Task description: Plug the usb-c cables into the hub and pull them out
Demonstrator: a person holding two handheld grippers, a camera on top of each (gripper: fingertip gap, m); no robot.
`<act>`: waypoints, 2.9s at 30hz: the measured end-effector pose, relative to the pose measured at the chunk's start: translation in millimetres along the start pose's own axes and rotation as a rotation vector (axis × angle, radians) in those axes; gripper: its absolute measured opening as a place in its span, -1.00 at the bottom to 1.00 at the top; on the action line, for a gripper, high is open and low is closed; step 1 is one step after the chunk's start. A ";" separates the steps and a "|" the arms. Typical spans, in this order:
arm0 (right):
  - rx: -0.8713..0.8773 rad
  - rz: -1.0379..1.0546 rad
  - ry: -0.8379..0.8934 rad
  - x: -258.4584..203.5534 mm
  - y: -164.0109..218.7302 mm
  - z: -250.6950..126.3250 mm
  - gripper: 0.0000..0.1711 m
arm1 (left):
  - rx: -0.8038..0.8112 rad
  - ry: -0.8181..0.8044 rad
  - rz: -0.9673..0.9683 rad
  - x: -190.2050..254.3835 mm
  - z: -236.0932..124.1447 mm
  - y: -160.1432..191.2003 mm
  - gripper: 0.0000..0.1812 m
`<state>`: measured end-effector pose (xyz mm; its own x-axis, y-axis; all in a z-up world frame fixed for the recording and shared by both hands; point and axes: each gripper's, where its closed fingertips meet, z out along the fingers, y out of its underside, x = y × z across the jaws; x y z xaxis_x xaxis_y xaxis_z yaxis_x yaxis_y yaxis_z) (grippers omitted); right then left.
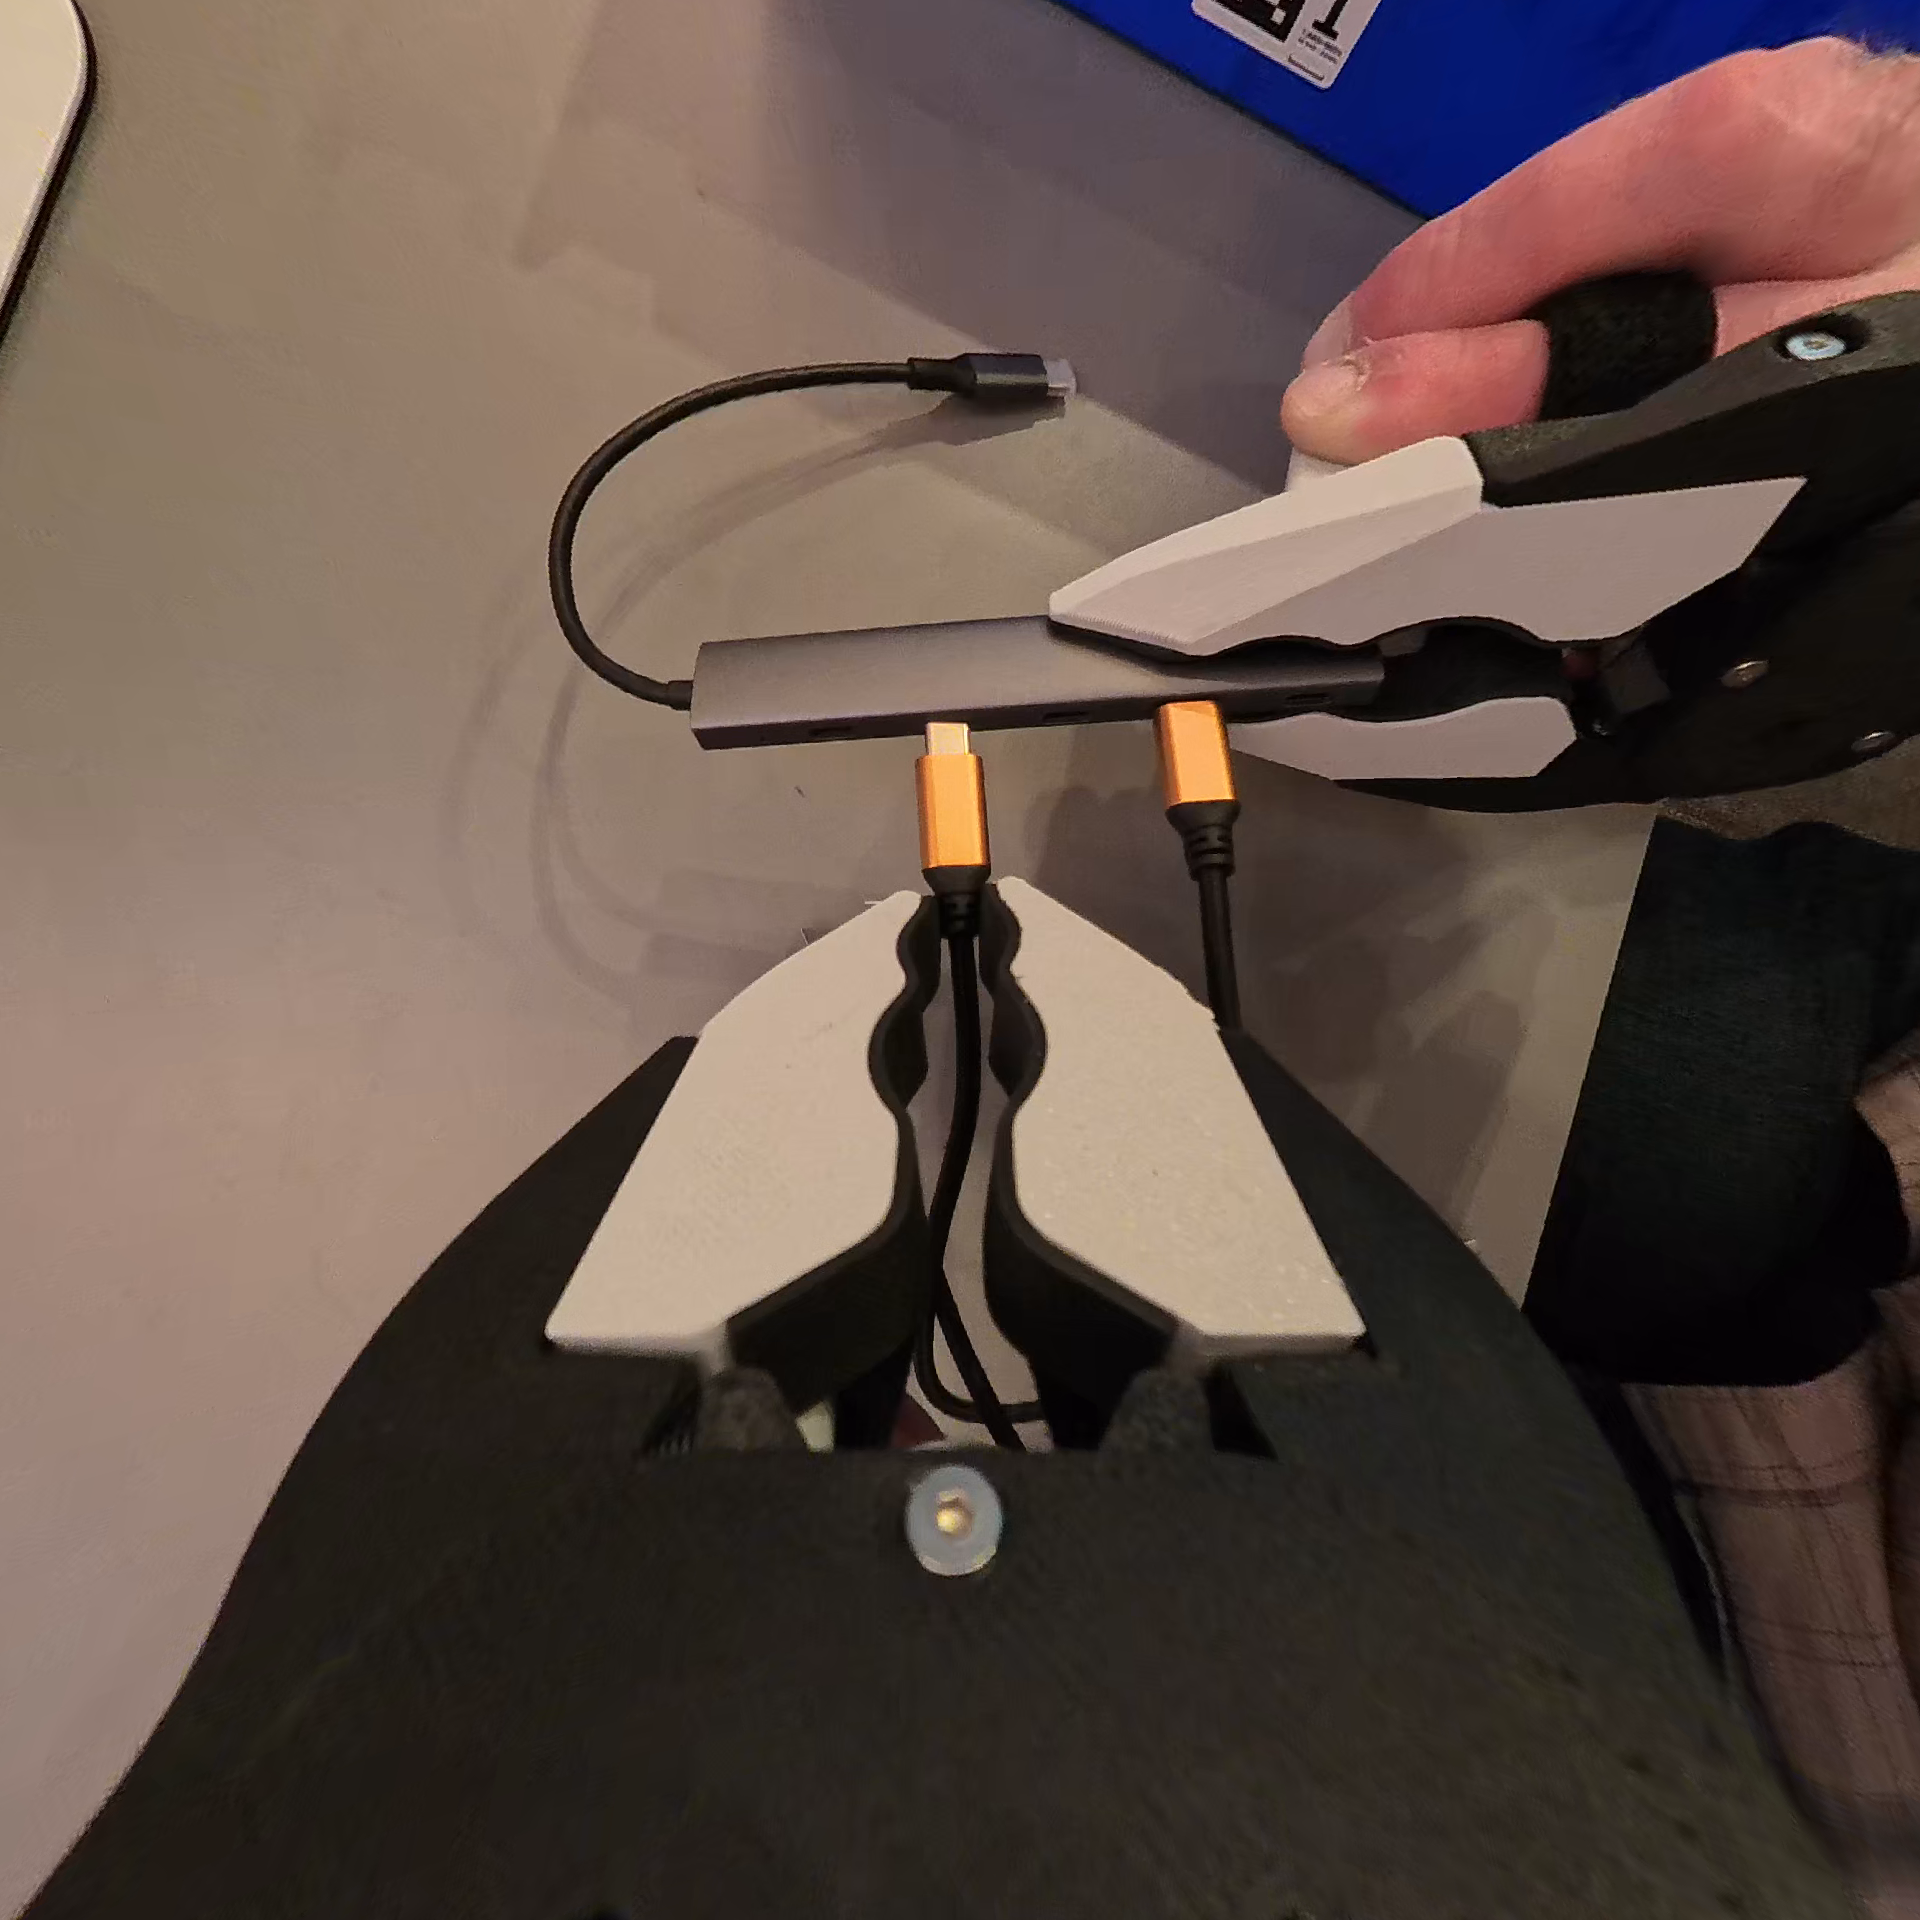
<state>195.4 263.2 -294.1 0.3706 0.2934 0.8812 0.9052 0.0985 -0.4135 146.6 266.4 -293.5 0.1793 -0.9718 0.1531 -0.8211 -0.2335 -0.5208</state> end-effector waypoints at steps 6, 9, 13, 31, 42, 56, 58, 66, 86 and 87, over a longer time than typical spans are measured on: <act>-0.003 -0.011 0.013 1.3 1.1 -0.2 -0.93 | -0.001 0.006 -0.010 0.3 1.2 -1.7 -0.93; -0.007 -0.033 0.020 1.3 1.1 -0.2 -0.93 | 0.000 0.014 -0.020 1.0 1.2 -2.5 -0.93; -0.009 -0.083 0.026 -2.0 -1.6 -0.3 -0.93 | -0.018 0.041 -0.039 2.6 2.5 -0.3 -0.93; 0.053 0.111 0.013 12.4 -1.6 -1.5 -0.93 | 0.209 -0.029 0.086 2.1 -9.1 -24.8 -0.93; 0.076 0.209 0.010 19.1 -3.9 -3.8 -0.93 | 0.347 -0.183 0.217 3.6 -17.7 -37.5 -0.93; 0.095 0.143 0.027 20.5 -10.3 -6.5 -0.93 | 0.352 -0.262 0.311 5.3 -23.7 -39.4 -0.92; 0.099 0.141 0.029 20.7 -11.1 -6.9 -0.93 | 0.344 -0.263 0.315 5.6 -24.2 -39.0 -0.92; 0.108 0.164 0.047 27.4 -14.4 -9.1 -0.93 | 0.368 -0.302 0.326 5.8 -28.4 -42.2 -0.92; 0.205 0.168 0.075 46.5 -32.6 -22.4 -0.93 | 0.527 -0.101 0.270 16.6 -51.4 -47.5 -0.92; 0.218 0.175 0.068 46.6 -34.1 -23.5 -0.93 | 0.526 -0.090 0.281 17.6 -52.2 -47.2 -0.93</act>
<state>186.7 251.2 -233.6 0.5372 0.2602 0.8023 0.7626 0.2565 -0.5938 160.3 262.0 -222.3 0.0585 -0.9922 -0.1100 -0.4693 0.0699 -0.8803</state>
